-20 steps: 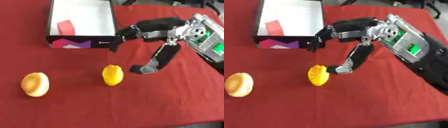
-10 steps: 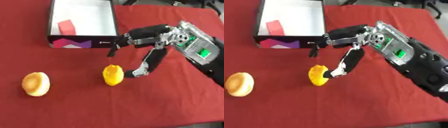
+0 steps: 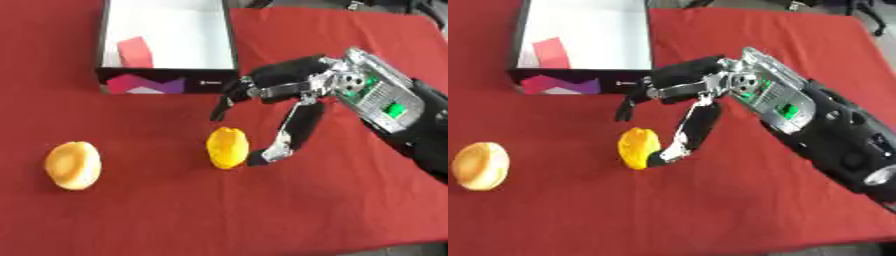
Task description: Pick up objects on the table and place them in the box.
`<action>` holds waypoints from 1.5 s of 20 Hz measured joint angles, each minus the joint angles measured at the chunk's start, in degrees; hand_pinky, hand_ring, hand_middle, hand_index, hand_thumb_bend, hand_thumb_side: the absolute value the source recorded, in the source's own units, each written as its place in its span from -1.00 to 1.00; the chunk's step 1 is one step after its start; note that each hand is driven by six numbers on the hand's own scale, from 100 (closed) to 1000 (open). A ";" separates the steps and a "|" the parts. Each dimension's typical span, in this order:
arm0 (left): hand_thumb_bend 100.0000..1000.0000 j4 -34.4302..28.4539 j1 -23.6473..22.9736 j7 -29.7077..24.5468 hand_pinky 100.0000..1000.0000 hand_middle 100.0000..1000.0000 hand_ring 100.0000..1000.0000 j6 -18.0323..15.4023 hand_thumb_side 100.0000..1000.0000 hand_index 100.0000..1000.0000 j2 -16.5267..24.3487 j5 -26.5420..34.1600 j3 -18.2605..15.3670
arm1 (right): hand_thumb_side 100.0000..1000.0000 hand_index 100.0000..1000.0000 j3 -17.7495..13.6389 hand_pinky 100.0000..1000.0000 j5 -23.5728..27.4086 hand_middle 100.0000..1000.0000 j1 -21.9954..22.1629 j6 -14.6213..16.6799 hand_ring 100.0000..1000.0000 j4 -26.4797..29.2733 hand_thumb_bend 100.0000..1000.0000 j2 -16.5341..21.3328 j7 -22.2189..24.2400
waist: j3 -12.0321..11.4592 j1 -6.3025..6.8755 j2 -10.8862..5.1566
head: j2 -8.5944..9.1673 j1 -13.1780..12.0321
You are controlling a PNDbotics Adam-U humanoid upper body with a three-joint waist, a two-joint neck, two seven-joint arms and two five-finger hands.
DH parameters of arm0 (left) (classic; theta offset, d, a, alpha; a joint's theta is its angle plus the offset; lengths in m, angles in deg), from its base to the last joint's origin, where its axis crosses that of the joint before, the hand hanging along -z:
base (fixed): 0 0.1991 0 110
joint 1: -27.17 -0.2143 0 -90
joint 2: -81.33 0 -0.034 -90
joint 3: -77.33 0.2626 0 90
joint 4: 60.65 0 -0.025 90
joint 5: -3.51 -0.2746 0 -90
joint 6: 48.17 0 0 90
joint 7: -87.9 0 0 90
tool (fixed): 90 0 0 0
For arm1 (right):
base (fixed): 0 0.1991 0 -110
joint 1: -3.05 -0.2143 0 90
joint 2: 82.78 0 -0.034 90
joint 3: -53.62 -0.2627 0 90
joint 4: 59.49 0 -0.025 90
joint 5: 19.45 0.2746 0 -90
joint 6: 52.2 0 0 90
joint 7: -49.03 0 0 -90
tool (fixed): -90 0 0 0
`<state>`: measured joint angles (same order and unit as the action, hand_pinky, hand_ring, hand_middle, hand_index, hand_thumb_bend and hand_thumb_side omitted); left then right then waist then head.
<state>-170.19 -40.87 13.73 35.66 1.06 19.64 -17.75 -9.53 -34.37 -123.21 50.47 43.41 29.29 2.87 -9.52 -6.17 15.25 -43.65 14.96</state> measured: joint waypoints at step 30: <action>-0.80 0.04 -0.29 -0.88 0.71 0.52 0.55 0.00 0.58 0.55 -0.57 0.00 -0.01 | 0.13 0.67 1.10 0.99 -16.43 0.37 -0.05 8.02 0.73 -12.96 -0.21 -6.61 -5.48 | -0.74 0.02 0.40 | 0.00 0.39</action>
<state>-170.16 -41.16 12.86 35.66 0.48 19.64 -17.77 -8.43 -50.80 -123.25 58.49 30.45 22.68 -2.61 -10.26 -6.15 15.65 -43.65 15.35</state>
